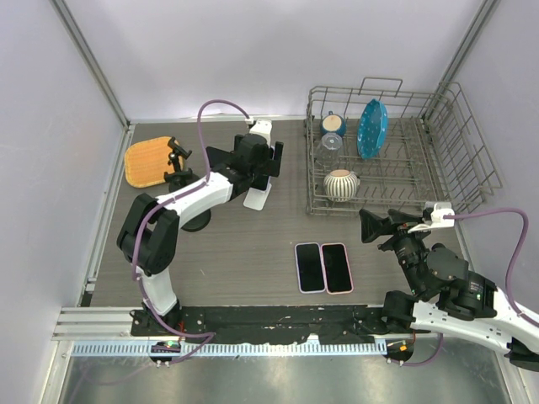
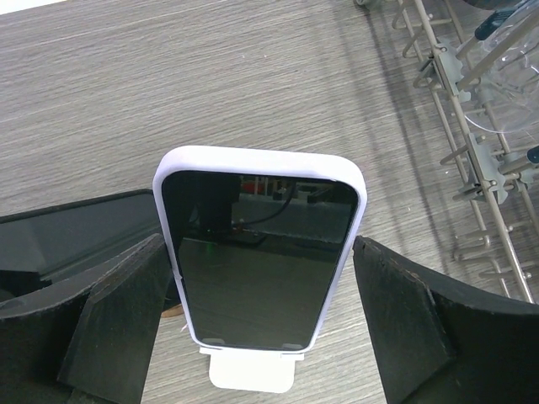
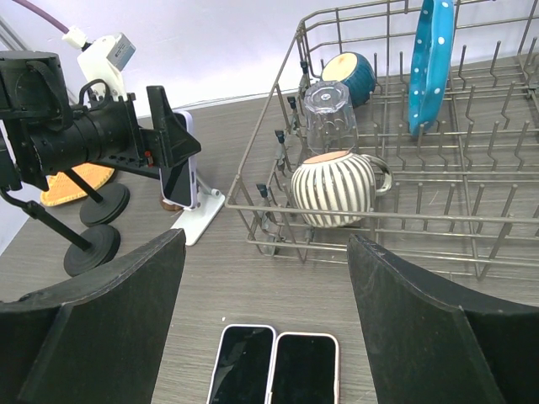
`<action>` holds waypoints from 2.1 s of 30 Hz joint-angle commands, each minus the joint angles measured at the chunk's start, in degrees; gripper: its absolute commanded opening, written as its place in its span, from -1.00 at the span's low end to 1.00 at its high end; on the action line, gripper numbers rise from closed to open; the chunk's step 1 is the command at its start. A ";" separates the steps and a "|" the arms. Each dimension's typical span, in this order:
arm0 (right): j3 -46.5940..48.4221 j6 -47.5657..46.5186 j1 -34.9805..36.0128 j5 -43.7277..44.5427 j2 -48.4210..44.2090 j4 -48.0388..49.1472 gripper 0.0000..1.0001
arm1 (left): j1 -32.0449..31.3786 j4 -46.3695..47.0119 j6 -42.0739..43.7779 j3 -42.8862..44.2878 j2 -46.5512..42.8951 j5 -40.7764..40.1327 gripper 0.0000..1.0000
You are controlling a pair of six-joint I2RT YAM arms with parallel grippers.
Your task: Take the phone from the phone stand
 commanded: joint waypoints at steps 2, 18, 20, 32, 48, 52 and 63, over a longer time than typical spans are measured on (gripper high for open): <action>0.51 -0.86 -0.06 0.98 0.82 1.27 0.66 | 0.09 2.82 -0.15 -0.25 0.21 -0.04 0.77; 0.68 -0.95 -0.15 1.07 1.43 1.27 0.66 | 0.09 -3.23 -0.49 3.09 -10.24 -2.50 -0.04; 0.68 -1.13 -0.06 1.15 1.52 1.27 0.66 | 0.00 -5.07 -1.37 4.14 -11.47 -2.50 -0.10; 0.68 -0.95 0.03 1.42 1.26 1.27 0.66 | -2.19 -23.42 -11.12 4.85 -19.74 2.06 -0.26; 0.77 0.28 -0.06 2.47 -0.23 0.12 0.65 | -22.14 -38.84 -28.61 -8.67 -18.43 9.71 -0.34; 0.68 0.63 -0.06 2.73 -0.85 0.12 0.65 | -24.96 -36.73 -33.62 -12.89 -17.37 9.63 -0.31; 0.68 1.86 -0.06 3.09 -1.64 -0.93 0.65 | -29.18 -30.76 -40.75 -16.33 -10.43 7.35 0.09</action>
